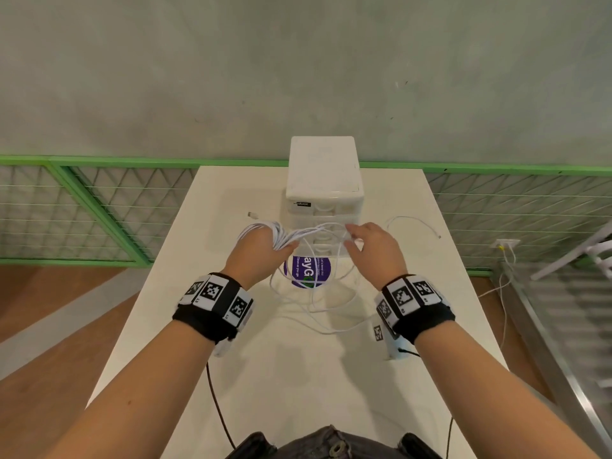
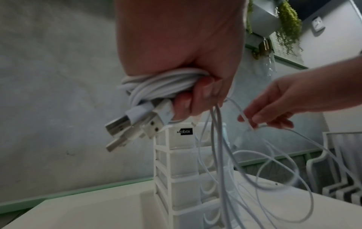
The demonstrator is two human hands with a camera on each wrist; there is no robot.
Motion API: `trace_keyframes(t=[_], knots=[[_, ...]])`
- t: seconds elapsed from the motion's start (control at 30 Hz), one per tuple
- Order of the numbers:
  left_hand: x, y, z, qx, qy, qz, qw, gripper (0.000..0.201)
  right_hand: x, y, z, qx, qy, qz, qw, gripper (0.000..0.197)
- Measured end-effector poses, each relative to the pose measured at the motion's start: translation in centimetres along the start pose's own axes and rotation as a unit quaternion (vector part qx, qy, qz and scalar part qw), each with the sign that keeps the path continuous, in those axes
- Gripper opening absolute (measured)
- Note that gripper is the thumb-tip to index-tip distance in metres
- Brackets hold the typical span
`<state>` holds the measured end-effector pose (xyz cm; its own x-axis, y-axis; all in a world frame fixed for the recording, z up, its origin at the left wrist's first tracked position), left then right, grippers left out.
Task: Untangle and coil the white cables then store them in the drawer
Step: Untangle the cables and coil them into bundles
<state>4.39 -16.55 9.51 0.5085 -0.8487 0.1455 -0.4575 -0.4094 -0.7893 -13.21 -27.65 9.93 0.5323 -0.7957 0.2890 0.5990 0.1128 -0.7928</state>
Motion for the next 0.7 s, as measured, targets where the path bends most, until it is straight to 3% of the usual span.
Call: trace_keyframes(t=[0.07, 0.13, 0.23, 0.33, 0.57, 0.7], knots=[[0.0, -0.7, -0.3, -0.005, 0.000, -0.007, 1.000, 0.053, 0.0, -0.1, -1.2, 0.008, 0.046, -0.007, 0.999, 0.027], [-0.1, -1.1, -0.5, -0.016, -0.005, -0.006, 1.000, 0.054, -0.5, 0.5, -2.6, 0.008, 0.076, 0.034, 0.997, 0.025], [-0.2, -1.1, -0.1, -0.037, -0.021, -0.002, 0.999, 0.053, -1.6, 1.7, -3.3, 0.011, 0.059, 0.113, 0.992, 0.028], [0.3, -1.3, 0.9, -0.066, -0.049, -0.021, 0.996, 0.051, -2.1, 2.0, -3.0, 0.036, 0.019, 0.137, 0.990, 0.029], [0.1, -1.1, 3.9, -0.039, -0.129, -0.012, 0.991, 0.045, -2.0, -0.7, -5.5, 0.073, 0.029, -0.039, 0.996, 0.038], [-0.6, -0.8, 6.1, -0.068, -0.206, -0.027, 0.976, 0.038, -2.3, -1.4, -8.8, 0.042, 0.149, -0.109, 0.982, 0.037]])
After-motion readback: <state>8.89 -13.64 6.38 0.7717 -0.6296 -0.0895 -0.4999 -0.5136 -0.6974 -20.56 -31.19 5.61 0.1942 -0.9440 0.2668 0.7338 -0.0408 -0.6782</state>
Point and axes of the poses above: each hand's wrist, its own x-axis towards the middle knuckle, its own y-axis out of the palm, z = x × y, the point moved 7 cm from there along x, towards the middle knuckle, and after that the axes turned 8 degrees about -z, right-handed, at the moved point
